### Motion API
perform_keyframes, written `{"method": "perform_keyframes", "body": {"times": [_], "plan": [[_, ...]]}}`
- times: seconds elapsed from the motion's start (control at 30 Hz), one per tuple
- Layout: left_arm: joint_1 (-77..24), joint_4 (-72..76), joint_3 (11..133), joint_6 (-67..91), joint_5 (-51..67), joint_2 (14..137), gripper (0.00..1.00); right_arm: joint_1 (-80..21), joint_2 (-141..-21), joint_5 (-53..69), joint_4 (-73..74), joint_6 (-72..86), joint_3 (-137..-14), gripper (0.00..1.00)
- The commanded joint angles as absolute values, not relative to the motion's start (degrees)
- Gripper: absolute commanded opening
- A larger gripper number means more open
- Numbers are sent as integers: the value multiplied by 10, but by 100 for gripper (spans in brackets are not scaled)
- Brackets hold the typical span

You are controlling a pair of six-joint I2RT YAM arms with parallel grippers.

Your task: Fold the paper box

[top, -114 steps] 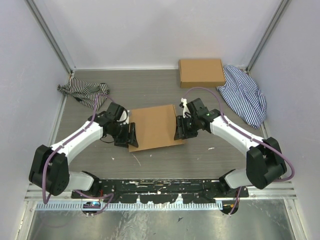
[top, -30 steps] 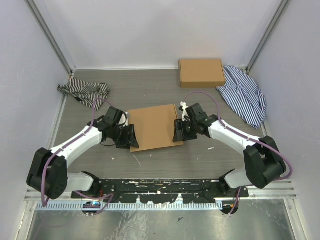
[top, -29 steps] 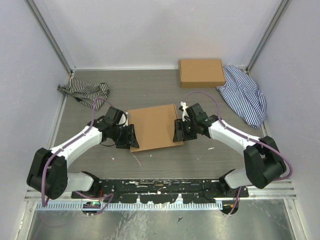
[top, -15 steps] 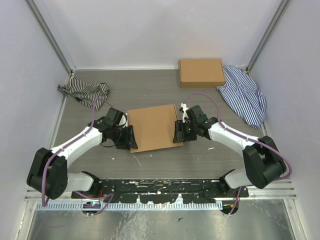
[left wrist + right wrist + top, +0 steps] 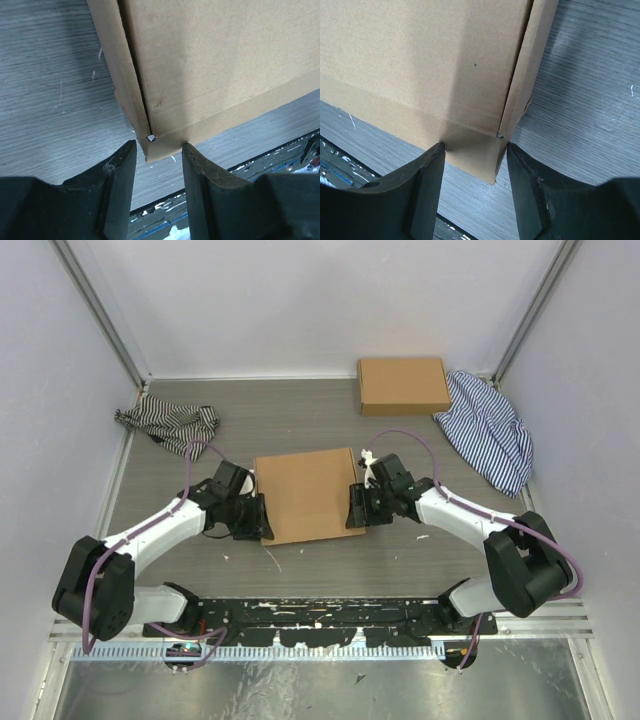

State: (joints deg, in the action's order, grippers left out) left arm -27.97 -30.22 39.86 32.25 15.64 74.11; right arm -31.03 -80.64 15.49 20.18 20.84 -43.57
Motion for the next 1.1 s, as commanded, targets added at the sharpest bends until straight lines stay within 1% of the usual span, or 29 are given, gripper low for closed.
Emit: {"method": "perform_keyframes", "body": {"times": [0.0, 0.2, 0.3, 0.37, 0.5, 0.63, 0.77, 0.87, 0.97, 1.03, 1.07], "plan": [[-285, -279, 387, 329, 126, 750, 48, -315, -810, 125, 183, 212, -432, 57], [-286, -282, 384, 327, 82, 749, 46, -320, -809, 102, 177, 217, -429, 54], [-286, -293, 385, 327, 57, 717, 45, -321, -797, 102, 184, 217, -433, 54], [-286, -305, 389, 327, 45, 690, 46, -322, -784, 103, 194, 216, -438, 56], [-286, -330, 401, 329, 36, 643, 47, -323, -755, 95, 230, 209, -462, 61], [-286, -350, 417, 330, 44, 620, 47, -323, -732, 71, 278, 195, -493, 66], [-286, -359, 429, 331, 50, 604, 47, -323, -717, 27, 317, 188, -529, 68], [-286, -340, 426, 337, 82, 584, 46, -323, -718, 10, 314, 192, -564, 68], [-288, -285, 405, 349, 131, 569, 45, -323, -770, 15, 304, 194, -633, 63], [-296, -257, 395, 348, 147, 571, 43, -323, -827, 27, 296, 192, -697, 54], [-301, -250, 393, 344, 149, 573, 40, -323, -860, 32, 291, 191, -730, 45]]}}
